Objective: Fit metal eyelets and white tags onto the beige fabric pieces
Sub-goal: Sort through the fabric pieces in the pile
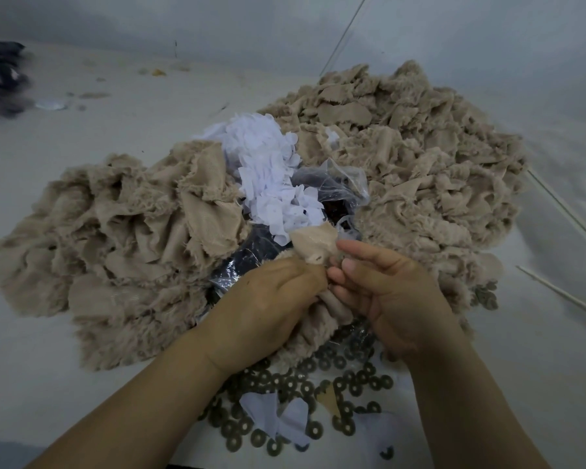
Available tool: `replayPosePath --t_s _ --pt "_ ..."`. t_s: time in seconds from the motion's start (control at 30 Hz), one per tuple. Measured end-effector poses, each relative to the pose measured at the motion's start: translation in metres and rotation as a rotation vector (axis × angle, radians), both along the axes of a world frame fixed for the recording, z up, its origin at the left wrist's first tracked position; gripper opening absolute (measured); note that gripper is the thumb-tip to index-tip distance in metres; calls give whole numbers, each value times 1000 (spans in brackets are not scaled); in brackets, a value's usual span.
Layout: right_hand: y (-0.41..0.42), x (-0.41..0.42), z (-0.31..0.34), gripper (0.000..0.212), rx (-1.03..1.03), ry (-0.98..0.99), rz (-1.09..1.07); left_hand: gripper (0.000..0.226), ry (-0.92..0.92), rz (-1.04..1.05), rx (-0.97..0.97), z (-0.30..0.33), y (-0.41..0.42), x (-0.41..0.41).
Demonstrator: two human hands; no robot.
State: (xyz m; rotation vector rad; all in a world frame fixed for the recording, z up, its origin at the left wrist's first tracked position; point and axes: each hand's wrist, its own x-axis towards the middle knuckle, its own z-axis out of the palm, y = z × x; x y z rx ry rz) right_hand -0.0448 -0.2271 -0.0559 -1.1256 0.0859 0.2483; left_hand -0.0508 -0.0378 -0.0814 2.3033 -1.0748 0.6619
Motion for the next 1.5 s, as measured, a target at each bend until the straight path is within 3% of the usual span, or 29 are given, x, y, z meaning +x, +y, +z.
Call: replayPosePath --t_s 0.17,0.33,0.5,0.7,0.9,1.07,1.2,1.3,1.5 --pt "0 -2 1 21 -89 -74 3 17 -18 17 -38 3 0 1" --pt "9 -4 -4 14 -391 -253 -51 16 -16 26 -52 6 0 2" --pt "13 -6 -6 11 -519 -401 -87 22 -50 119 -88 5 0 -1" --pt "15 -3 -13 19 -882 -781 -184 31 45 187 -171 12 1 -2" --pt "12 0 -18 17 -883 -789 -198 27 88 200 -233 11 -1 -3" --pt "12 2 -22 13 -839 -709 -169 28 -44 191 -160 7 -1 -1" --pt "10 2 -19 12 -934 -872 -197 28 83 200 -289 10 -1 0" --pt "10 2 -18 14 -987 -961 -233 32 156 183 -283 10 -1 1" --pt "13 -3 -20 17 -876 -981 -250 29 73 197 -234 10 0 4"
